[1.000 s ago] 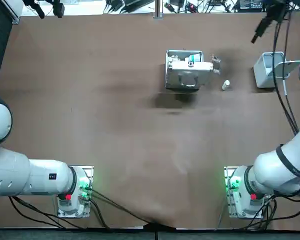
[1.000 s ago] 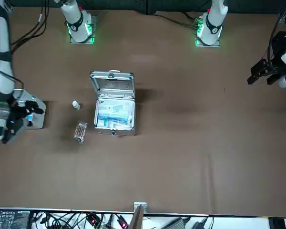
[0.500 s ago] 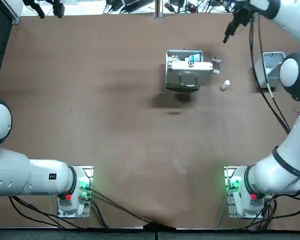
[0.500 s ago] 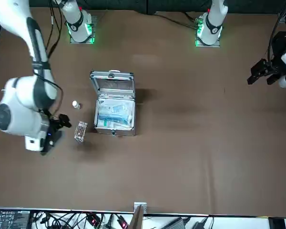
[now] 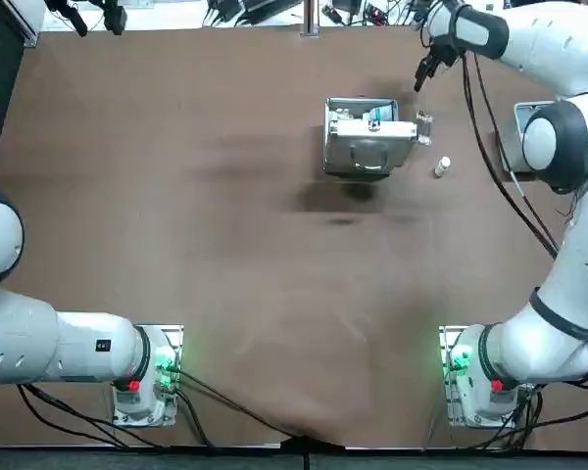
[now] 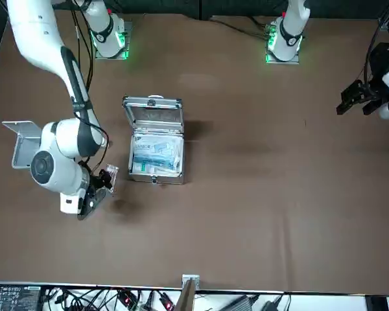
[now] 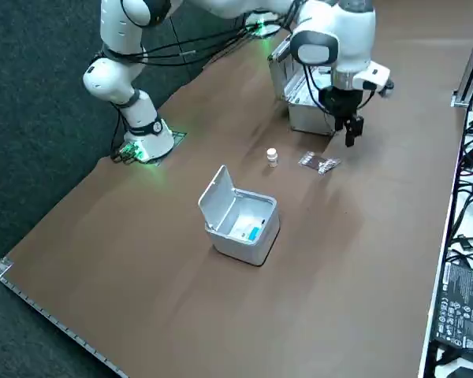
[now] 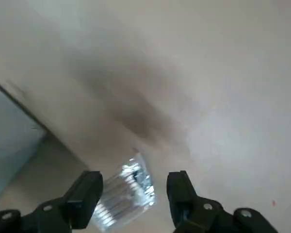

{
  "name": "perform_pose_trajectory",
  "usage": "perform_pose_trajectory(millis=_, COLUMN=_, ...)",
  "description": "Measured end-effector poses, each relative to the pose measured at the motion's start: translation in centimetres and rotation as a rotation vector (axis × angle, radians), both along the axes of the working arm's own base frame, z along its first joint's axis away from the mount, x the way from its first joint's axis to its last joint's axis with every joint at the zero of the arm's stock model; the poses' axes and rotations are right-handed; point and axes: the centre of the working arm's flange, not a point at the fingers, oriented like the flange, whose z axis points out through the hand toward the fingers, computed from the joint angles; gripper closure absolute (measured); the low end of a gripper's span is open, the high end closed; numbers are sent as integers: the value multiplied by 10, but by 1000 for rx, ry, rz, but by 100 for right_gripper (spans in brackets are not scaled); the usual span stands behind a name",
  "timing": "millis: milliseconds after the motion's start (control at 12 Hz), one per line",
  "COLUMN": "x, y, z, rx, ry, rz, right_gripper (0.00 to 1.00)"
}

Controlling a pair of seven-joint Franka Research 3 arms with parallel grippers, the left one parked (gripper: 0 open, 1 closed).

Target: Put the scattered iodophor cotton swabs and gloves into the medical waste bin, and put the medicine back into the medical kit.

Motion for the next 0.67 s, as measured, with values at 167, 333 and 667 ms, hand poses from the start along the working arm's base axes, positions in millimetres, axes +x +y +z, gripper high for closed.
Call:
perform_pose_trajectory(millis=167, x=2, y=-4, z=-21, rx=-23, ry=1, rz=8, right_gripper=18)
perform_pose_trajectory(millis=333, x=1, y=-5, z=-37, rx=-29, ry=18, rz=10, right_gripper=21)
perform_pose_trajectory(millis=667, x=-4, y=-9, z=-59, rx=-43, ry=51, rz=11, right_gripper=23)
